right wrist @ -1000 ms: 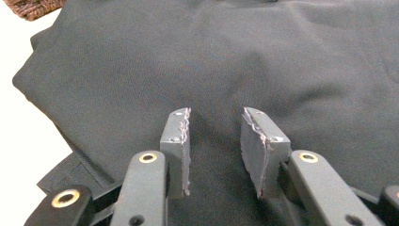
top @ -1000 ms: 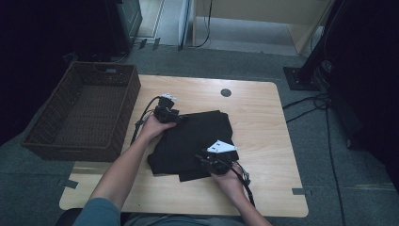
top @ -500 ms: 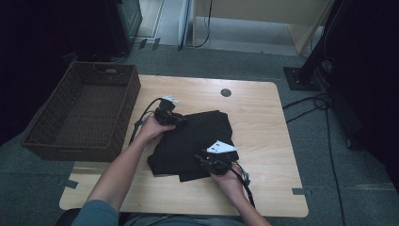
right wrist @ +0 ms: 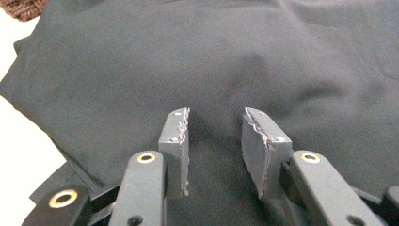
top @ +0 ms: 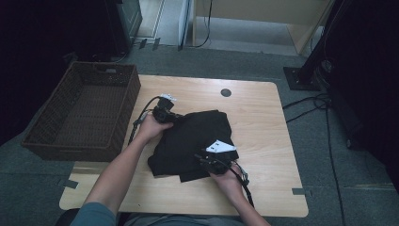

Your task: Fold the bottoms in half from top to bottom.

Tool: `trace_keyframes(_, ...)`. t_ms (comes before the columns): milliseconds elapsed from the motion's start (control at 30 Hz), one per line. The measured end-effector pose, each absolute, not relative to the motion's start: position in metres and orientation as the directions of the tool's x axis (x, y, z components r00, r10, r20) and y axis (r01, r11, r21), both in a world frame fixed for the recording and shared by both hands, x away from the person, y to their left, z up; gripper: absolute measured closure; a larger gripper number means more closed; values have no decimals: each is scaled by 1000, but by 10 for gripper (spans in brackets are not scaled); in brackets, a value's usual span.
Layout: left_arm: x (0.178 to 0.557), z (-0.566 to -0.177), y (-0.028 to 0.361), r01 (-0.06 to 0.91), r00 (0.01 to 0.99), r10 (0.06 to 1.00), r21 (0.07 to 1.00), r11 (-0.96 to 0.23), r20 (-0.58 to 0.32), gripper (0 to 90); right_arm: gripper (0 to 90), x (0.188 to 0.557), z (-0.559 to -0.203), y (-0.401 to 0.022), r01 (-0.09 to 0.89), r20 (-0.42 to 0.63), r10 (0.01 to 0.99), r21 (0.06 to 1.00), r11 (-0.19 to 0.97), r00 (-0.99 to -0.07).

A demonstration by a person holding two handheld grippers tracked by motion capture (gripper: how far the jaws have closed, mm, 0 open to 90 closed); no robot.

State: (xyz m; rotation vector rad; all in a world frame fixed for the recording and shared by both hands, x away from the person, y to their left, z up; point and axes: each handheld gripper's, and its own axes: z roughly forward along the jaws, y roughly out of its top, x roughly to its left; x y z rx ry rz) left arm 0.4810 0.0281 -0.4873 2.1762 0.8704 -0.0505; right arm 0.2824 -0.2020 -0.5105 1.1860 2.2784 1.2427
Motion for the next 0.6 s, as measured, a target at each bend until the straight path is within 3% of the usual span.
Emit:
trace_keyframes(267,479,-464,27,562,784,557,692,-453,-274,844,630,292,-496,-192,527,118,797,805,273,-592)
trace_keyframes(600,473,-435,33,511,806,541,745,-428,-242,845,648,317,-511,-176,550,103,856,803,230,-507)
